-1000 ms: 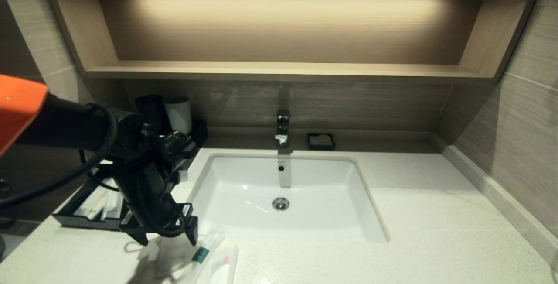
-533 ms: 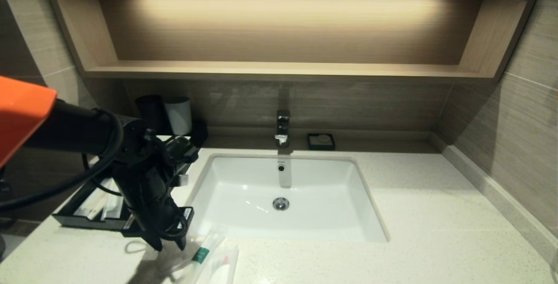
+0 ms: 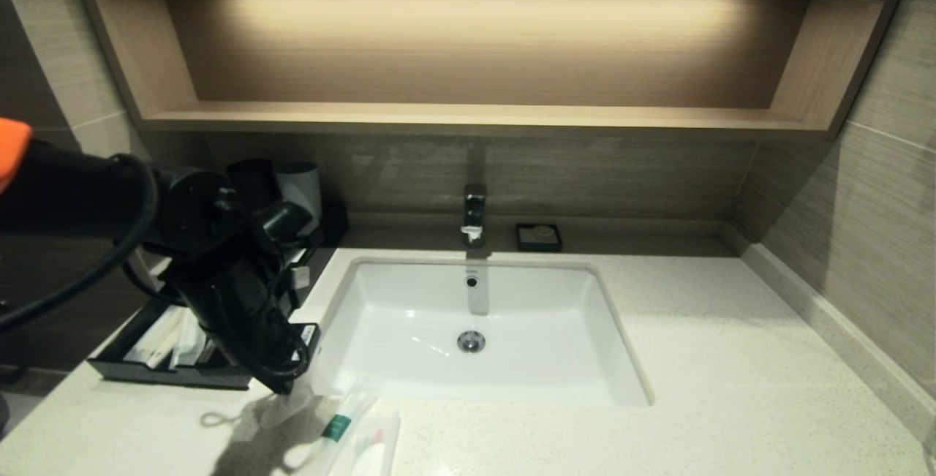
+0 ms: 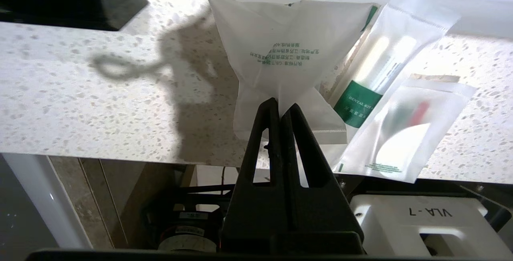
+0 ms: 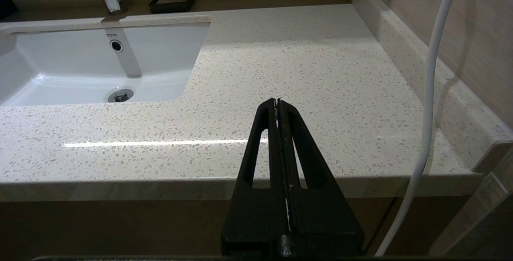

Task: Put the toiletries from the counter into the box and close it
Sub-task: Pick up the bathroom toiletry, then place the bathroom toiletry into the drawer

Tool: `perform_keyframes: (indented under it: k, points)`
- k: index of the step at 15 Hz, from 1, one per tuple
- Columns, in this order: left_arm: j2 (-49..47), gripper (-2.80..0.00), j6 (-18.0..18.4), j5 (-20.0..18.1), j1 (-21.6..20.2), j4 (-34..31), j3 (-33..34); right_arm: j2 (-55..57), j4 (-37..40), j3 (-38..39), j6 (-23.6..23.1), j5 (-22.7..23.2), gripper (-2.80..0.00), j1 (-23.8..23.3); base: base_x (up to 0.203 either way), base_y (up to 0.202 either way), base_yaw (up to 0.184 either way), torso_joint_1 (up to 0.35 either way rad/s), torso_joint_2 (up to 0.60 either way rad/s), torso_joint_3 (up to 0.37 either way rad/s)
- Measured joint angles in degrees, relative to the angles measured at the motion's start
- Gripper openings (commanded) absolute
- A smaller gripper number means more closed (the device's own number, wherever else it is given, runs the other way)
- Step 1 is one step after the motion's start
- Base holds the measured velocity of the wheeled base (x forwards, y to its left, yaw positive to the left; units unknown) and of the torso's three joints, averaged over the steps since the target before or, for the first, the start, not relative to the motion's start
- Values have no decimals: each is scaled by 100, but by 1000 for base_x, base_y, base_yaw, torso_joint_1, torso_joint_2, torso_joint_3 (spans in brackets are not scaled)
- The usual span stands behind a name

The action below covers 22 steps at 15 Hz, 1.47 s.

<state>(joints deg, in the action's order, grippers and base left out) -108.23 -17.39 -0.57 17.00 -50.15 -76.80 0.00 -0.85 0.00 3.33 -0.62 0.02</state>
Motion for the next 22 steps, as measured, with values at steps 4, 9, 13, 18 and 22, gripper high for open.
perform_keyframes:
  k: [4, 9, 13, 18, 22]
  points:
    - [368, -280, -70, 421, -455, -525, -630, 0, 1, 0, -2, 0, -280, 0, 0, 0, 0, 0, 0, 0]
    - [542, -280, -33, 933, -1440, -505, -777, 0, 0, 0, 0, 0, -280, 0, 0, 0, 0, 0, 0, 0]
    - [431, -280, 260, 945, -2204, -282, -792, 0, 0, 0, 0, 0, -280, -1, 0, 0, 0, 0, 0, 0]
    - [147, -280, 756, 933, -2943, 262, -816, 0, 0, 0, -2, 1, -280, -2, 0, 0, 0, 0, 0, 0]
    - [-76, -280, 1072, 914, -3339, 296, -977, 0, 0, 0, -2, 2, -280, 0, 0, 0, 0, 0, 0, 0]
